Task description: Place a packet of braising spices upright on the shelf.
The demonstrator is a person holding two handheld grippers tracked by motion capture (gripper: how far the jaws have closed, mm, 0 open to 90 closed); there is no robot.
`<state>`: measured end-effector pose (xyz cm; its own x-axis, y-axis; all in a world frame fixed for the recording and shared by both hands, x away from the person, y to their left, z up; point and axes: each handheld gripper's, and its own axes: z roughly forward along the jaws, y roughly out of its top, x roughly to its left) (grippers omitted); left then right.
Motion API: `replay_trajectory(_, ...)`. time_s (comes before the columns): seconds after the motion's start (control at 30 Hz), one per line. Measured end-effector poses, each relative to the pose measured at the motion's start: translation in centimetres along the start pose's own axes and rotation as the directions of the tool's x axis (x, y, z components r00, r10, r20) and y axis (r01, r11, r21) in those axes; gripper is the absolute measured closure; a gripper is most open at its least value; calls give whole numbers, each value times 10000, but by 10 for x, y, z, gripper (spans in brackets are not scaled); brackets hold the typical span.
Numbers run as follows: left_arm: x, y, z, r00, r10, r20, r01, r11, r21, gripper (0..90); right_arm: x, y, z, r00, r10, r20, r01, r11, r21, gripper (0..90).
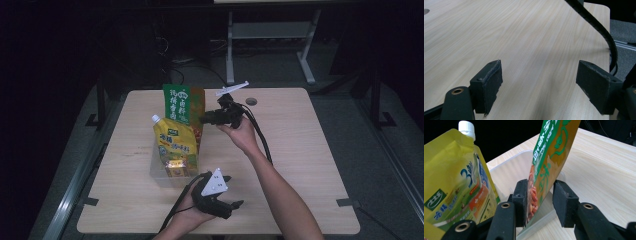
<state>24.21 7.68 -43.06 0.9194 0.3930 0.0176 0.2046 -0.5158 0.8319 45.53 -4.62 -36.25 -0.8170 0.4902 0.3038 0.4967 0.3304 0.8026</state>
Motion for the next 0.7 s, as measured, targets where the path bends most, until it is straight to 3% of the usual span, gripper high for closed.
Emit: replay_trajectory(0.7, 2, -1, 2, 9999, -166, -13, 166, 9999, 32, 203, -7, -6, -35, 9996, 184, 230, -187, 9998, 116, 537)
